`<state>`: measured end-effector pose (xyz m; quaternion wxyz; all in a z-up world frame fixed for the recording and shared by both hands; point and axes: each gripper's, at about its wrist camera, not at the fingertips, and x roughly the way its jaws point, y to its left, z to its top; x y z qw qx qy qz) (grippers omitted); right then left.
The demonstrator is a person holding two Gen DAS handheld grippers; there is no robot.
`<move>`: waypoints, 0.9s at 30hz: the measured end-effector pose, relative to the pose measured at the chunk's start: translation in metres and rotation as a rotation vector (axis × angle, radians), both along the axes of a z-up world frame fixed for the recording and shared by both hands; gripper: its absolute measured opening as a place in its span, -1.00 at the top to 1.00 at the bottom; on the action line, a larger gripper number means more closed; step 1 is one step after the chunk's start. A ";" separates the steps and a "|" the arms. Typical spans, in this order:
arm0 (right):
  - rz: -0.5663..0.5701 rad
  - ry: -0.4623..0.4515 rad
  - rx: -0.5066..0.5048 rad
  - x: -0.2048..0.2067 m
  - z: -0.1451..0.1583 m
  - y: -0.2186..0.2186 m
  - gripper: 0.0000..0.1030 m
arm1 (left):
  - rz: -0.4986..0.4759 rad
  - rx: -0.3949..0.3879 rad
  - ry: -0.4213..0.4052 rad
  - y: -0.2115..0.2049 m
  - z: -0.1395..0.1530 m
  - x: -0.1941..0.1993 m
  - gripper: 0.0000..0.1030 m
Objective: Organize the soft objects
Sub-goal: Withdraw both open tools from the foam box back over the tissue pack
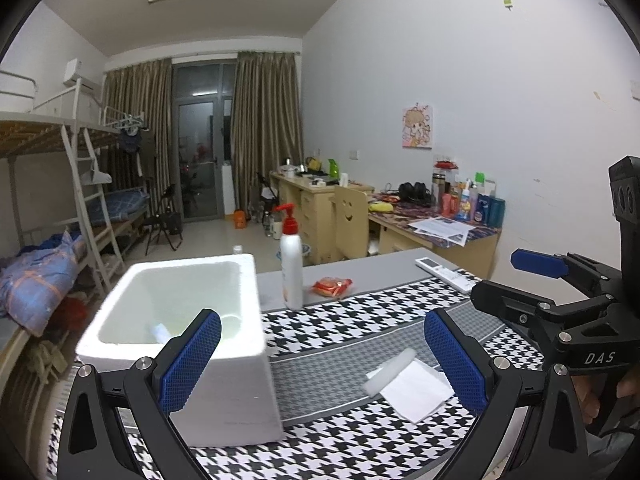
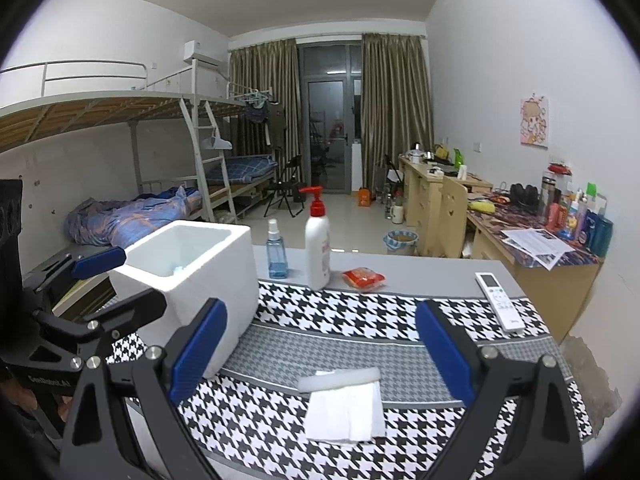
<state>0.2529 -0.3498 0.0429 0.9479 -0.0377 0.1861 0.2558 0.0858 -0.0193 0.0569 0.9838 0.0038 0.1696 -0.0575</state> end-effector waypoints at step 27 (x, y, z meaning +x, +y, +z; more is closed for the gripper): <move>-0.091 0.074 0.002 0.012 -0.028 -0.045 -0.89 | -0.083 0.036 0.079 -0.040 -0.031 0.025 -0.98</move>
